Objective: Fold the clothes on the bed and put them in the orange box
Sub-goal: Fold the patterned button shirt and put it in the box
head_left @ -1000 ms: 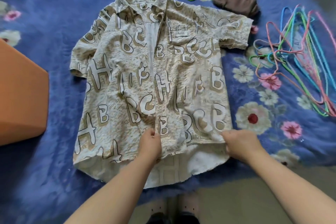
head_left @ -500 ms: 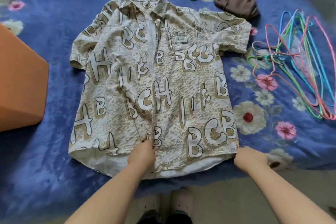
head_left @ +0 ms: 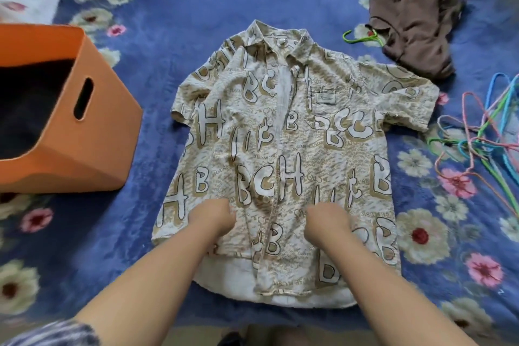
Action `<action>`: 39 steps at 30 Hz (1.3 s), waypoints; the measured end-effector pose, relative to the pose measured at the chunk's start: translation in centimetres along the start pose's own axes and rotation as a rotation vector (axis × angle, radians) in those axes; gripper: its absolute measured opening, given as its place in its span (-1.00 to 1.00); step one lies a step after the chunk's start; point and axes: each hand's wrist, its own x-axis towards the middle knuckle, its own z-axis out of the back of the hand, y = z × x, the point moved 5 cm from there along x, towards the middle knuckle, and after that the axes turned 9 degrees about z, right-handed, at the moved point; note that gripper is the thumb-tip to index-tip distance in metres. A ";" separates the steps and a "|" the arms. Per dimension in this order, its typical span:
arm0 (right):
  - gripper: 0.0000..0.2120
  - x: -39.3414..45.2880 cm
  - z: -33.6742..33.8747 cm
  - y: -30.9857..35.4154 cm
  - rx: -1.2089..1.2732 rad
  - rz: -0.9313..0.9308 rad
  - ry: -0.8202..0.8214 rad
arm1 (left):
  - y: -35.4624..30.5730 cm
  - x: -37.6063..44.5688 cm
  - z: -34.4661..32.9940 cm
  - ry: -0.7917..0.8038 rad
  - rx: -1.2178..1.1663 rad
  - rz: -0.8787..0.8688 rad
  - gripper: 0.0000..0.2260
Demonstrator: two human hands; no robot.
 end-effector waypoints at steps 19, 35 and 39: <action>-0.70 22.2 20.1 4.8 0.385 0.118 -0.278 | 8.7 22.2 14.8 -0.093 -0.846 0.430 -0.48; -0.62 29.8 22.4 2.3 0.176 0.096 -0.307 | 11.7 31.0 33.2 -0.608 -0.041 0.361 -0.67; -0.77 30.1 25.7 -0.2 0.346 0.005 -0.649 | 6.4 32.0 30.6 -0.652 -0.028 0.202 -0.68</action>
